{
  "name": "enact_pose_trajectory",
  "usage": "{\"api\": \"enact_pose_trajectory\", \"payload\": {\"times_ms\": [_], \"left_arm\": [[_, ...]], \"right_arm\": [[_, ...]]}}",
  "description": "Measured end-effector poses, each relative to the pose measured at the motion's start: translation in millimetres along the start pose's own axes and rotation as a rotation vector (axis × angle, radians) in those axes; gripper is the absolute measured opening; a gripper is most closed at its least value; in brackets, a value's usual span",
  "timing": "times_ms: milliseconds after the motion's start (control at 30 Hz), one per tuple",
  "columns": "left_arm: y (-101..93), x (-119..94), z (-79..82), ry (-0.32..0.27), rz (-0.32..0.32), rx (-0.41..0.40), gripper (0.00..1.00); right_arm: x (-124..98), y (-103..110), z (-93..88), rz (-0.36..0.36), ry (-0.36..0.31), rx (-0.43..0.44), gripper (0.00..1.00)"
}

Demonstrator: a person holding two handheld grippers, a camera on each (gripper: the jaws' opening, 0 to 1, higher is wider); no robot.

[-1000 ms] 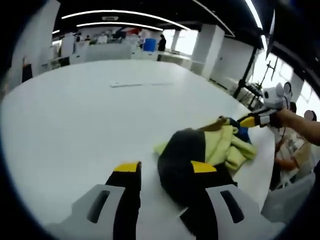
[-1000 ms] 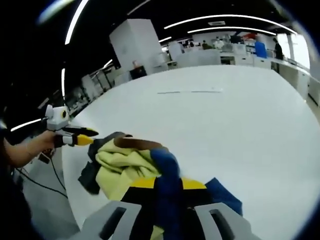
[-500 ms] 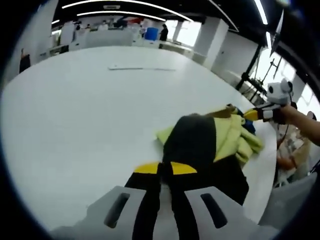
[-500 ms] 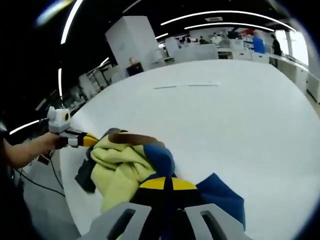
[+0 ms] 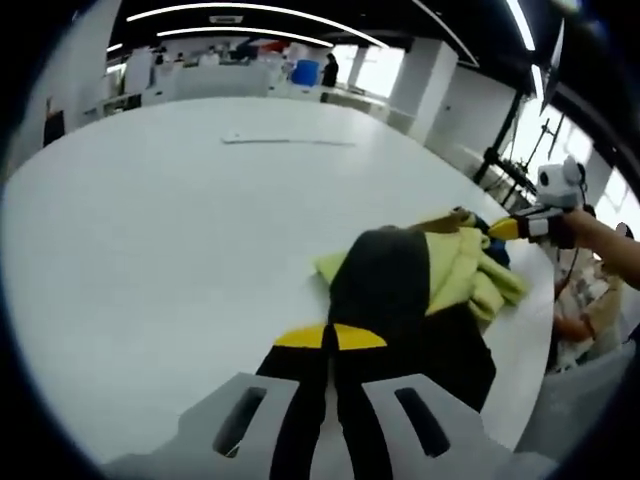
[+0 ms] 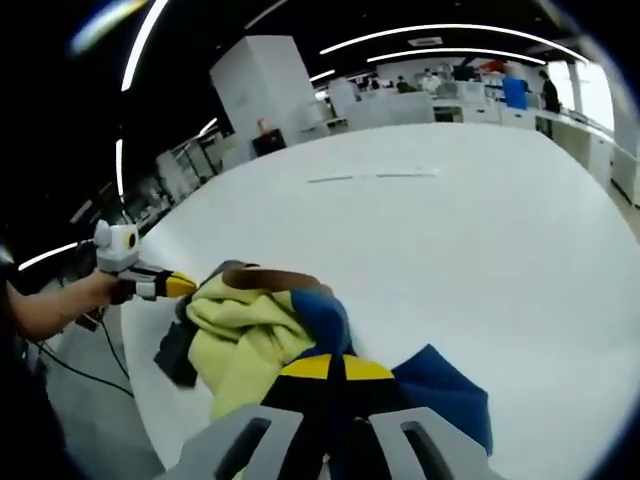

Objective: Fold the garment on the visible template until the final outline fits inside the template.

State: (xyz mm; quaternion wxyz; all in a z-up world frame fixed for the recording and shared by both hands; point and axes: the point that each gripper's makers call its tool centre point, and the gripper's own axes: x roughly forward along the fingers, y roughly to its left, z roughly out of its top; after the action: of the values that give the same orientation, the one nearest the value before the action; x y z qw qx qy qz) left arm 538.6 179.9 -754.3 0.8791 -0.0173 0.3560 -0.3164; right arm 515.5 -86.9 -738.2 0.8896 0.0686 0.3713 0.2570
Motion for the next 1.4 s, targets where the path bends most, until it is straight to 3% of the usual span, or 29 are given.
{"api": "enact_pose_trajectory", "payload": {"times_ms": [167, 333, 600, 900, 1033, 1133, 1267, 1400], "left_arm": [[-2.5, -0.1, 3.9, -0.026, -0.008, 0.002, 0.00], [-3.8, 6.8, 0.4, 0.000, -0.026, 0.019, 0.19], [-9.1, 16.9, -2.2, 0.012, -0.062, -0.008, 0.13], [-10.2, 22.1, -2.7, 0.028, -0.049, 0.039, 0.08], [-5.5, 22.3, -4.5, 0.042, -0.019, 0.063, 0.00], [-7.0, 19.3, -2.6, 0.024, -0.017, 0.057, 0.00], [-6.7, 10.2, 4.7, -0.006, 0.016, 0.107, 0.00], [-9.3, -6.3, 29.7, -0.128, 0.023, 0.031, 0.00]], "right_arm": [[-1.1, 0.7, 0.1, 0.002, 0.000, 0.002, 0.00], [-1.3, 1.7, -0.8, 0.005, 0.004, 0.002, 0.00], [-1.0, 0.4, -0.4, 0.004, 0.004, 0.005, 0.00], [-0.2, 0.4, -1.0, 0.003, 0.005, 0.004, 0.00], [-0.3, 0.1, -0.7, 0.000, 0.004, 0.003, 0.00], [-1.6, 0.1, 0.7, -0.004, -0.003, -0.002, 0.00], [-5.9, 1.3, 4.3, -0.009, -0.021, -0.017, 0.00], [-12.6, 3.8, 14.5, -0.011, -0.060, -0.045, 0.00]]}}
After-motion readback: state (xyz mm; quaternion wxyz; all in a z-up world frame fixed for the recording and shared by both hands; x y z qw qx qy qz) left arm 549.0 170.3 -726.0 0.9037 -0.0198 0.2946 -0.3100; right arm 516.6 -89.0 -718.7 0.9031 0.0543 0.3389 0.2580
